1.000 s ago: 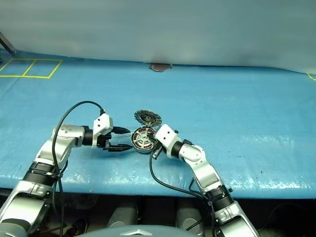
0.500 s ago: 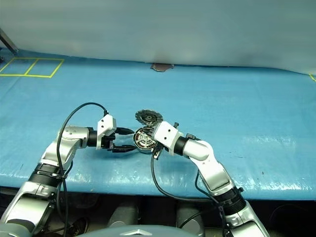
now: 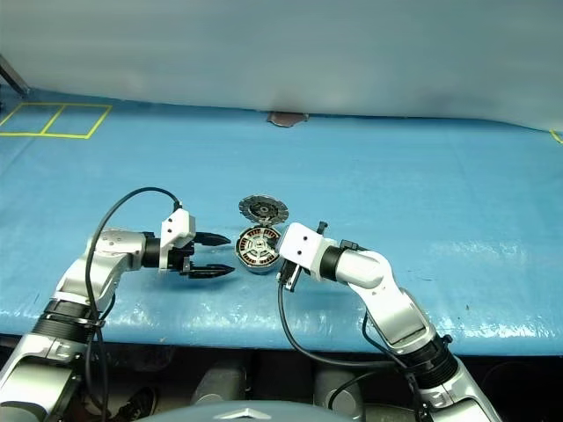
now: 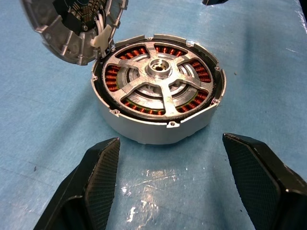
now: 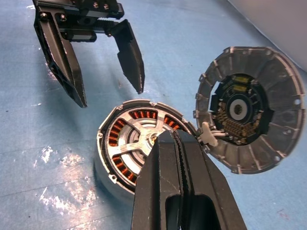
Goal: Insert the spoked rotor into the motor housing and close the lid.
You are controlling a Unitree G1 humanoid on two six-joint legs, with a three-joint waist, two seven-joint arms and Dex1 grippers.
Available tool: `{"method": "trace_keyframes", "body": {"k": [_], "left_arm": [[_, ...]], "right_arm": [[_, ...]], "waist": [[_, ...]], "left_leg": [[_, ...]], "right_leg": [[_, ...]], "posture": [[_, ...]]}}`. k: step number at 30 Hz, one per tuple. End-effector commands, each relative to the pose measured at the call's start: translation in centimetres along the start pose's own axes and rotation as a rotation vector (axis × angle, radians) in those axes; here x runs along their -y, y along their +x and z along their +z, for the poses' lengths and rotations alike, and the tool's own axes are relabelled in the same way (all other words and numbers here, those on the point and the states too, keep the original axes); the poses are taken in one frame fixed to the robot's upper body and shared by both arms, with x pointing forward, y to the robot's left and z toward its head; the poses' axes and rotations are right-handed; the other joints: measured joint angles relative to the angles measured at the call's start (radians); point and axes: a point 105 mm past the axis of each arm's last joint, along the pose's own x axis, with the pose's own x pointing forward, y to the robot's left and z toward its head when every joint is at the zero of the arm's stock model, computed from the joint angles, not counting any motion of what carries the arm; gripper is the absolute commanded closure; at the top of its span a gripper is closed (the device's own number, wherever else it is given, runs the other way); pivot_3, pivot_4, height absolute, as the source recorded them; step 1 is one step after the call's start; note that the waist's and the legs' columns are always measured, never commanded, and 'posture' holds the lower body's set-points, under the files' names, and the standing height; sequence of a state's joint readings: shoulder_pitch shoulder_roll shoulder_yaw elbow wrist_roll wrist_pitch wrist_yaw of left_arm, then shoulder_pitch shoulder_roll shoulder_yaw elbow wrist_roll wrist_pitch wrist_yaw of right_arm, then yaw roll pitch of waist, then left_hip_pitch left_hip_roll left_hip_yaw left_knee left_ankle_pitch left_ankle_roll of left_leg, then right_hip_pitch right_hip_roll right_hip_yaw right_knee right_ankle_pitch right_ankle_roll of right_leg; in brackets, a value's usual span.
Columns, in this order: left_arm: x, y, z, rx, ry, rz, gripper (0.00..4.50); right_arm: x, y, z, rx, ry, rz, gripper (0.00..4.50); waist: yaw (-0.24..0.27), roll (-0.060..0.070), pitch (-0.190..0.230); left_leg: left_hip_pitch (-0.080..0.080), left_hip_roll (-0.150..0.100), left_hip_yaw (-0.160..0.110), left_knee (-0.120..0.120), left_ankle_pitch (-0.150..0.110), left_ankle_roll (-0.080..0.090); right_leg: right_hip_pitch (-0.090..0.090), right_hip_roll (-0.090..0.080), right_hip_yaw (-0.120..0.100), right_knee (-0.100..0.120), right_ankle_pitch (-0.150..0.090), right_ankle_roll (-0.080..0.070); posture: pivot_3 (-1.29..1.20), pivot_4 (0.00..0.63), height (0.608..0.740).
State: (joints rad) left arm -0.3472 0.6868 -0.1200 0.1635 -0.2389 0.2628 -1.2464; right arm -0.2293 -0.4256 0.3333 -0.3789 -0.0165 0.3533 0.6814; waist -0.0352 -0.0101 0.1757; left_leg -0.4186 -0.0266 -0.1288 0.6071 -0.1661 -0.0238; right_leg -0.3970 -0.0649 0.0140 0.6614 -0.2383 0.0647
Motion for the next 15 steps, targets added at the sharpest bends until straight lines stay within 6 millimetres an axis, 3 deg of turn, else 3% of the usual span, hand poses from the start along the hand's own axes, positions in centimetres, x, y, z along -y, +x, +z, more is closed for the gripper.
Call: {"method": "trace_keyframes", "body": {"k": [1, 8, 15], "left_arm": [[-0.1, -1.0, 1.9, 0.061, 0.035, 0.021, 0.75], [0.0, -1.2, 1.7, 0.086, -0.013, 0.042, 0.75], [0.3, -1.6, 1.0, 0.089, -0.056, 0.067, 0.75]], "right_arm": [[2.8, -1.7, 1.4, 0.049, -0.032, -0.136, 4.48], [7.7, -2.7, 2.0, 0.105, -0.048, -0.303, 4.48], [9.3, 0.6, 2.9, 0.275, 0.083, -0.204, 4.48]], "waist": [[0.003, 0.000, 0.000], [-0.001, 0.000, 0.000], [-0.006, 0.000, 0.000]], "left_leg": [[0.000, 0.000, 0.000, 0.000, 0.000, 0.000], [0.000, -0.001, 0.003, -0.001, 0.000, 0.000], [0.002, 0.000, 0.004, -0.004, 0.000, 0.000]], "right_leg": [[0.000, -0.001, 0.000, 0.000, 0.000, 0.000], [0.000, -0.002, 0.000, -0.001, 0.000, 0.000], [-0.001, -0.001, 0.000, -0.001, 0.000, -0.001]], "posture": [[0.00, 0.150, 0.740], [0.00, 0.150, 0.740], [0.00, 0.150, 0.740]]}}
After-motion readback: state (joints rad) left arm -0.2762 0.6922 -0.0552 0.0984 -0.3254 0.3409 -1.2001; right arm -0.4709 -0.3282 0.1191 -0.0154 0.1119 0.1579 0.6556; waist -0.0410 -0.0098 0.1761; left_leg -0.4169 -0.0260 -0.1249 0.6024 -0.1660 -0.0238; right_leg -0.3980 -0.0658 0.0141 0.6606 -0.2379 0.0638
